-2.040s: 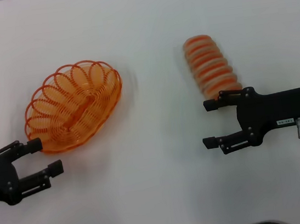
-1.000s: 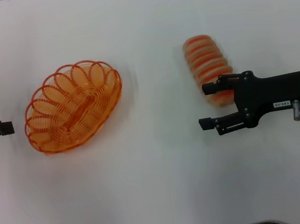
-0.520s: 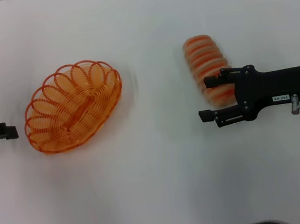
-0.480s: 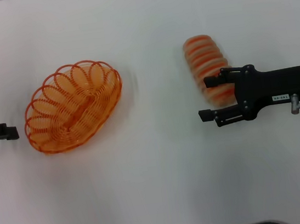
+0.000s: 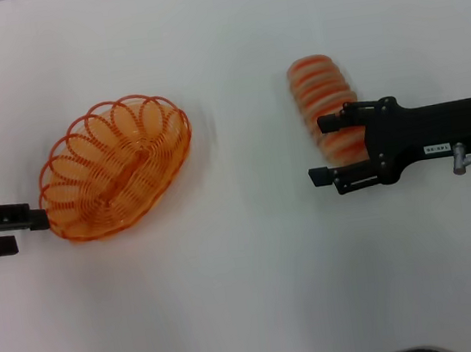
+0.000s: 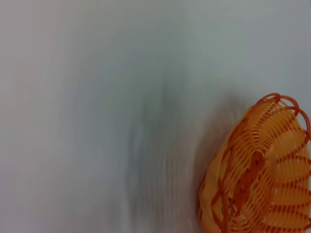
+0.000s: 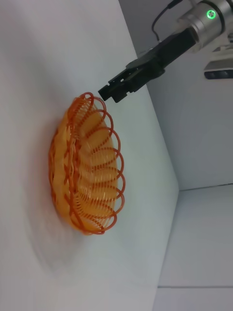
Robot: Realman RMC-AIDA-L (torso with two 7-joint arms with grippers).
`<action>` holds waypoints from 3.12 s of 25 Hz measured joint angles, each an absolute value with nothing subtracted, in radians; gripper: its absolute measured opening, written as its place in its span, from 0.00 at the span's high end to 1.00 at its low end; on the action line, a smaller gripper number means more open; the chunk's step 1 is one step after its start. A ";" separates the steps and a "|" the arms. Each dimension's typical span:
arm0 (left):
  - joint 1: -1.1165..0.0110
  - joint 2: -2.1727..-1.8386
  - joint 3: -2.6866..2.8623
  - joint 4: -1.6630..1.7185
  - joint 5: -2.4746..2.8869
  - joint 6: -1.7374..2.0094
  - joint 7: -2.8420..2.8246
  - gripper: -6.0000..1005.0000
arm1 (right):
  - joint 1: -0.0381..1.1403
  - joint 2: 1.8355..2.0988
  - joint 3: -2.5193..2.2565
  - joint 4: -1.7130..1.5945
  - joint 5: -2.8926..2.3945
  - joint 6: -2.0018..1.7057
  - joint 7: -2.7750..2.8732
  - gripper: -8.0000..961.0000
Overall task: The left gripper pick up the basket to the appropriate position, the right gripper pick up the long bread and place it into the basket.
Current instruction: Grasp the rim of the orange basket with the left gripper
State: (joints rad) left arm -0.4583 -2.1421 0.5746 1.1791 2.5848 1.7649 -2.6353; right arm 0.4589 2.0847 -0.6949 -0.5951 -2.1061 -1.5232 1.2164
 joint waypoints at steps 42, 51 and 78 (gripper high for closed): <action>-0.509 -2.149 0.636 1.086 2.592 1.668 -2.643 0.41 | 0.472 2.080 -0.664 -0.598 -2.106 -1.519 1.232 0.03; -0.509 -2.151 0.644 1.086 2.592 1.655 -2.650 0.43 | 0.472 2.081 -0.660 -0.607 -2.106 -1.520 1.232 0.03; -0.518 -2.150 0.683 1.074 2.594 1.639 -2.658 0.76 | 0.479 2.082 -0.639 -0.623 -2.106 -1.524 1.239 0.03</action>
State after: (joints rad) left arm -0.5180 -2.1502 0.6833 1.0737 2.5940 1.6390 -2.6580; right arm 0.4786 2.0815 -0.6392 -0.6228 -2.1061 -1.5243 1.2395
